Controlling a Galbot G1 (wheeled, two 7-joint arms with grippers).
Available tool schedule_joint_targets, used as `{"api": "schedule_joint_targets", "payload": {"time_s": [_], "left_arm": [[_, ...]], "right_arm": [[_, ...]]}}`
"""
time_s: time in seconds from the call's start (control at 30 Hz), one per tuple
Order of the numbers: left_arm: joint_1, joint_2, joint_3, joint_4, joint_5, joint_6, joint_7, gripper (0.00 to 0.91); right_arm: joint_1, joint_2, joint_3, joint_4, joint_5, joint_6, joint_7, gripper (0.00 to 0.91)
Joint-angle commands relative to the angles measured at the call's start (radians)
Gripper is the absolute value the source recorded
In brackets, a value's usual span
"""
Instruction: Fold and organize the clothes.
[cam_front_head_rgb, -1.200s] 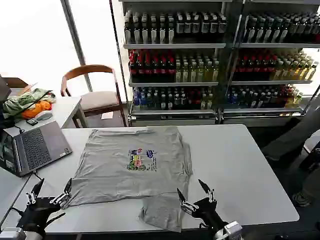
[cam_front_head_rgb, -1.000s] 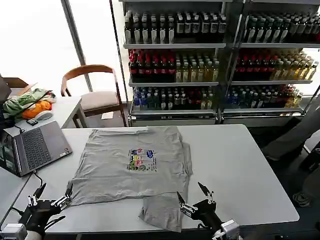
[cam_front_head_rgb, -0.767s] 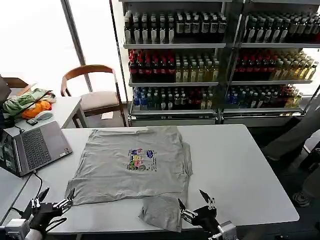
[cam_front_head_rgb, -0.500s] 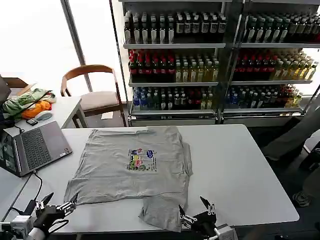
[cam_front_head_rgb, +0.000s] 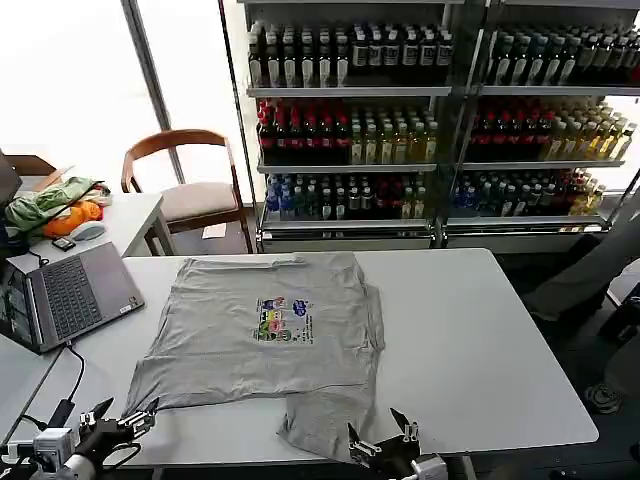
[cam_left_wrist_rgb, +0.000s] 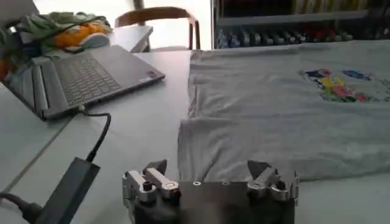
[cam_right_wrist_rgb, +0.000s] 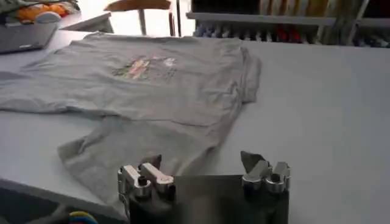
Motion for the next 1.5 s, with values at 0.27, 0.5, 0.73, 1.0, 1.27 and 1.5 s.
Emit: {"api": "schedule_joint_targets", "payload": {"time_s": [0.27, 0.5, 0.73, 1.0, 1.27, 1.5], "left_arm": [[-0.031, -0.010, 0.014, 0.074, -0.040, 0.013, -0.002, 0.907], [-0.030, -0.025, 0.024, 0.085, -0.054, 0.013, 0.000, 0.514], [-0.040, -0.022, 0.020, 0.096, -0.092, 0.013, 0.000, 0.000], [-0.045, -0.029, 0.034, 0.092, -0.095, 0.008, 0.007, 0.000], [-0.046, -0.028, 0.033, 0.085, -0.104, -0.001, 0.002, 0.000], [-0.030, -0.048, 0.033, 0.034, -0.113, -0.003, -0.018, 0.000]], "right_arm": [[0.020, 0.018, -0.056, -0.032, 0.016, -0.009, 0.020, 0.091], [0.024, 0.019, -0.064, -0.045, 0.016, -0.009, 0.016, 0.000], [0.025, 0.020, -0.064, -0.051, 0.028, -0.009, 0.014, 0.000], [0.021, 0.013, -0.046, -0.051, 0.029, -0.008, 0.005, 0.000], [0.020, -0.004, -0.016, -0.046, 0.045, -0.007, -0.010, 0.000], [-0.003, -0.038, 0.030, -0.012, 0.066, -0.007, -0.047, 0.000]]}}
